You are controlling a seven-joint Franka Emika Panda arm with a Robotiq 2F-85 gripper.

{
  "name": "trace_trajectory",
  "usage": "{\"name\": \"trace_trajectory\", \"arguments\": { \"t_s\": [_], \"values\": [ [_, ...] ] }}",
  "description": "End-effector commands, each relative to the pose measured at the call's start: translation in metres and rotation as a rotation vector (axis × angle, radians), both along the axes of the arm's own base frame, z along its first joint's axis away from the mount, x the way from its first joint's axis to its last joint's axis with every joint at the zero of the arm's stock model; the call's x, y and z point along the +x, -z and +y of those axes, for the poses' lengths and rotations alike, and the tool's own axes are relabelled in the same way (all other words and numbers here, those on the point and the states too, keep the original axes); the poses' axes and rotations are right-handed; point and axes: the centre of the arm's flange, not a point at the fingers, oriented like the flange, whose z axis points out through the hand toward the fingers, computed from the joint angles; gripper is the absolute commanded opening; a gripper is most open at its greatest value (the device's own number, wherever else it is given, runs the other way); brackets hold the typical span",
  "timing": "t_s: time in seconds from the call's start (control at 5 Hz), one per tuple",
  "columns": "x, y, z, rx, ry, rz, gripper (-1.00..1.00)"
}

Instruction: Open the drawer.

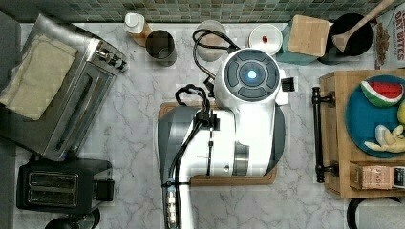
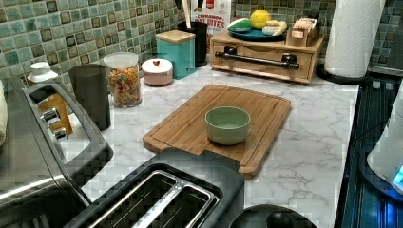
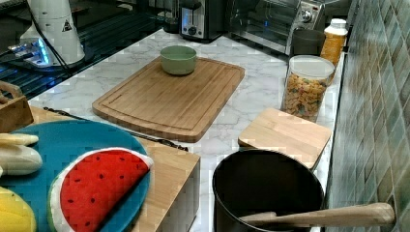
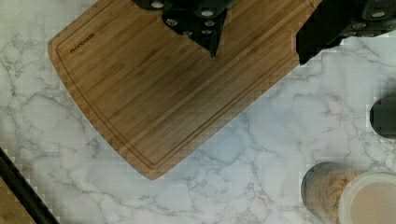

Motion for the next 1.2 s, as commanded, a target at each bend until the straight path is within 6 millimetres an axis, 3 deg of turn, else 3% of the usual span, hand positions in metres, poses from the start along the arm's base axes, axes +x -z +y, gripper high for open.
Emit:
{"name": "trace_trajectory", "arguments": {
  "t_s": [0.2,0.4,1.0,1.2],
  "values": [
    [-0.002,0.005,0.000,0.000,-0.001,0.011,1.00],
    [-0.009,0.011,-0.014,-0.019,-0.128,0.043,1.00],
    [-0.044,0.047,-0.121,-0.008,-0.503,0.011,1.00],
    [-0.046,0.057,-0.147,-0.049,-0.575,0.017,1.00]
  ]
}}
